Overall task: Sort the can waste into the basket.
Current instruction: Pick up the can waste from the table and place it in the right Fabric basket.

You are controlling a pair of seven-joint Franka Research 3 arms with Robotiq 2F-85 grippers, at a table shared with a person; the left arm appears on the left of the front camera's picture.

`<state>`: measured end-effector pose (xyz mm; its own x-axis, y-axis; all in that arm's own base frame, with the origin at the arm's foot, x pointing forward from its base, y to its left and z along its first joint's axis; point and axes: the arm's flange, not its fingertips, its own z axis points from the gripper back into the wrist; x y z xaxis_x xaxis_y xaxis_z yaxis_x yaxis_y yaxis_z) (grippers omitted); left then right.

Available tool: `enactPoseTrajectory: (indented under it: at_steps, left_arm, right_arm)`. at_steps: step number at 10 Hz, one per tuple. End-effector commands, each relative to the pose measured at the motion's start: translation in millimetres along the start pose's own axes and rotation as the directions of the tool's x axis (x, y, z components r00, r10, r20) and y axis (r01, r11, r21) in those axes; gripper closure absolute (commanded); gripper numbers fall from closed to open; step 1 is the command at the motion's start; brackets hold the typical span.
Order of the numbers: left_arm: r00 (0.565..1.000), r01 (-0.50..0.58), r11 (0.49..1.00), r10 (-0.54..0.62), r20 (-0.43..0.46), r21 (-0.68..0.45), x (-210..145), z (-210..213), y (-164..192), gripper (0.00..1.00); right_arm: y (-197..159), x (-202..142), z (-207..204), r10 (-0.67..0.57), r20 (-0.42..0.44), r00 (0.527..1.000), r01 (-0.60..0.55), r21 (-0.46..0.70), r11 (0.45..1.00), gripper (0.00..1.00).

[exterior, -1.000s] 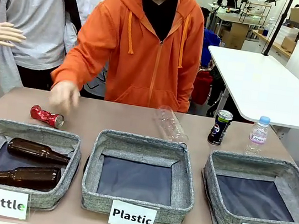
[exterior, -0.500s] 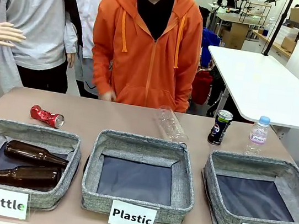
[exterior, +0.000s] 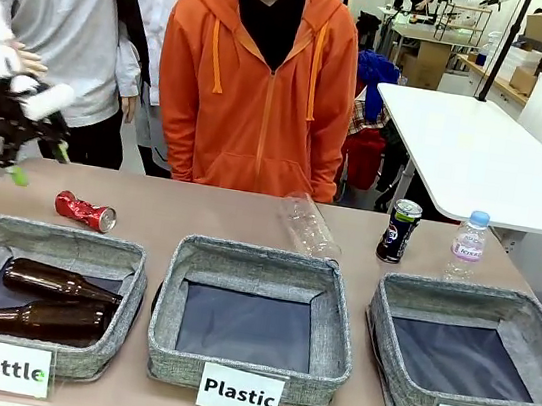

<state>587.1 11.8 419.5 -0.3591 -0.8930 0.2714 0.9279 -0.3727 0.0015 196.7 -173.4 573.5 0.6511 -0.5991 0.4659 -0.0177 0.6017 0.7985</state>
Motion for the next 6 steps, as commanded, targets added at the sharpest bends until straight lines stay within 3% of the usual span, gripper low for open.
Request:
enactPoseTrajectory:
  at_steps: [1, 3, 6]
  left_arm:
    - [0.996, -0.054, 0.991, 0.044, -0.081, -0.126, -1.4, -18.5, 42.8, 0.00]
    - [0.995, -0.074, 0.985, 0.061, -0.085, -0.159, -1.0, -54.8, 64.2, 0.00]
    - [0.994, -0.089, 0.979, 0.076, -0.074, -0.183, -7.6, -90.9, 66.0, 0.00]
  right_arm:
    - [2.2, 2.0, -1.5, 0.002, 0.007, 1.000, -0.003, 0.024, 1.000, 0.00]
    - [2.2, 2.0, -1.5, 0.002, 0.007, 1.000, -0.003, 0.024, 1.000, 0.00]
    - [2.2, 2.0, -1.5, 0.002, 0.007, 1.000, -0.003, 0.024, 1.000, 0.00]
